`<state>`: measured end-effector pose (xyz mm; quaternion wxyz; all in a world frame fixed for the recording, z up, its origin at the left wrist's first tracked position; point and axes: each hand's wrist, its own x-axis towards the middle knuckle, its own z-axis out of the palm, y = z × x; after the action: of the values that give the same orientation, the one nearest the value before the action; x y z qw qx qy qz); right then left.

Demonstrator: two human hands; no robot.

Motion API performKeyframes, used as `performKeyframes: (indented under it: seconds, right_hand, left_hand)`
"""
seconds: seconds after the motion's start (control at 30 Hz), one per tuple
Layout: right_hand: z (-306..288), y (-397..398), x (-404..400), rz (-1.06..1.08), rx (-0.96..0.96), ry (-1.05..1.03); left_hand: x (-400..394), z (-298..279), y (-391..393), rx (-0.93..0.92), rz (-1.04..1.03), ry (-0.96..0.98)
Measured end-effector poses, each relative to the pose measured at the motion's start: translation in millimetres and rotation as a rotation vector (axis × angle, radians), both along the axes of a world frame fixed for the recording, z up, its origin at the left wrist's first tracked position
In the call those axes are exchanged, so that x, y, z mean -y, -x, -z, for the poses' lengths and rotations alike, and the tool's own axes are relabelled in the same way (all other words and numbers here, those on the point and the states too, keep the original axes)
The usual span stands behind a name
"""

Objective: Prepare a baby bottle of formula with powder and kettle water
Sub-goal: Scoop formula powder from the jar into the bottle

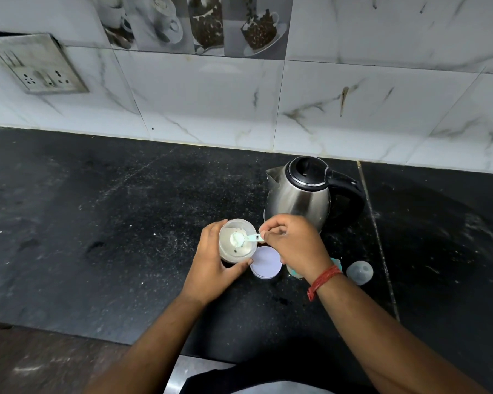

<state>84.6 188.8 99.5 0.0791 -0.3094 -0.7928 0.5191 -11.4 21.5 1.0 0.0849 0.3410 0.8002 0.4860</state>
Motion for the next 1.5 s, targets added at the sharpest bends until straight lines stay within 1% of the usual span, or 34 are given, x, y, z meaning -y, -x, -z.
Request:
performKeyframes:
  seconds: [0.2,0.37,0.47,0.67,0.77,0.83,0.93,1.03,1.2,1.33,1.5]
  right_hand:
    - [3,2,1,0.046,-0.01,0.136]
    - [6,4,3,0.076,0.0,0.193]
    - [7,4,4,0.1,-0.003,0.219]
    - [9,3,2,0.14,-0.046,0.295]
    - [7,0,-1,0.148,-0.069,0.307]
    - [6,-2,-4,0.16,-0.092,0.308]
    - [6,-10,-10,0.182,-0.118,0.308]
    - [7,-20,-18,0.195,-0.144,0.33]
    - [4,-45,-33,0.242,-0.174,0.304]
    - [6,-62,-46,0.287,-0.18,0.296]
    - [13,-82,-63,0.337,-0.176,0.29]
  left_hand:
    - [6,4,4,0.068,-0.053,-0.008]
    - [12,21,16,0.179,-0.066,0.025]
    - [13,22,20,0.224,-0.054,0.048]
    - [12,19,23,0.277,-0.018,0.053]
    - [18,22,23,0.303,-0.055,0.076]
    - [21,20,22,0.266,-0.1,0.095]
    - [24,4,18,0.107,-0.127,0.066]
    - [20,-11,16,-0.068,-0.087,0.009]
    - [-9,-33,8,-0.233,0.044,-0.046]
    - [-36,-37,-5,-0.225,0.124,-0.035]
    - [-63,-30,-28,-0.088,0.256,-0.03]
